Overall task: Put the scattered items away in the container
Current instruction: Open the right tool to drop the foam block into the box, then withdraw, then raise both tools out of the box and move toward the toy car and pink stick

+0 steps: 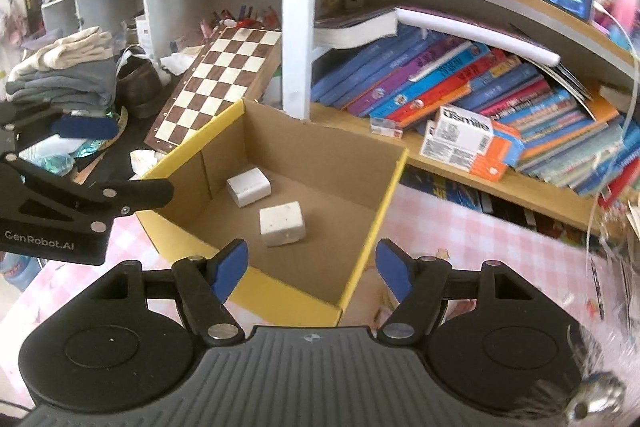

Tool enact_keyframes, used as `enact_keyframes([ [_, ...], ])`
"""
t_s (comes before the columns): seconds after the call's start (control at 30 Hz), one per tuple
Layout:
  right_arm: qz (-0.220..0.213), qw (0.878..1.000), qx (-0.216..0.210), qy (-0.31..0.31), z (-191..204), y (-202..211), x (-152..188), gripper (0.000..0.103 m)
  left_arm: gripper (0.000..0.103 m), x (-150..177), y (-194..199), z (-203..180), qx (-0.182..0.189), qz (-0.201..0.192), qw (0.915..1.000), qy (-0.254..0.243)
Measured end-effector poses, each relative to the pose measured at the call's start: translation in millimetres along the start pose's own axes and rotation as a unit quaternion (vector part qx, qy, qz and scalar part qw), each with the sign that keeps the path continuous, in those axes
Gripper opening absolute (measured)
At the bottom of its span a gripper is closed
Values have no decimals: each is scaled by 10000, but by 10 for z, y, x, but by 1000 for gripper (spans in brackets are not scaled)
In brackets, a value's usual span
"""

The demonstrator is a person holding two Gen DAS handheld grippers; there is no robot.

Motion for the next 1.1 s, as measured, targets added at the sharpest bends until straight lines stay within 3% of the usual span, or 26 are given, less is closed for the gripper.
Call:
enact_keyframes([
  [0.53,143,9945,608,-836,-356,327,615,69,91,331,140,-206,-13,302,9990,328],
  [1.1,224,9885,917,-1178,-652,536,1049,72,92,455,161,-657,66,441,9984,338],
])
Point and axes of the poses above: each gripper's, at about its wrist camera, not at the fingertips, and y roughly against the way its jaws point, z to its left, x to its underside, the point moved 10 cm from there along -y, roughly the way its jaws point, and after that the axes turned 7 degrees about -z, right-handed, at the moved point
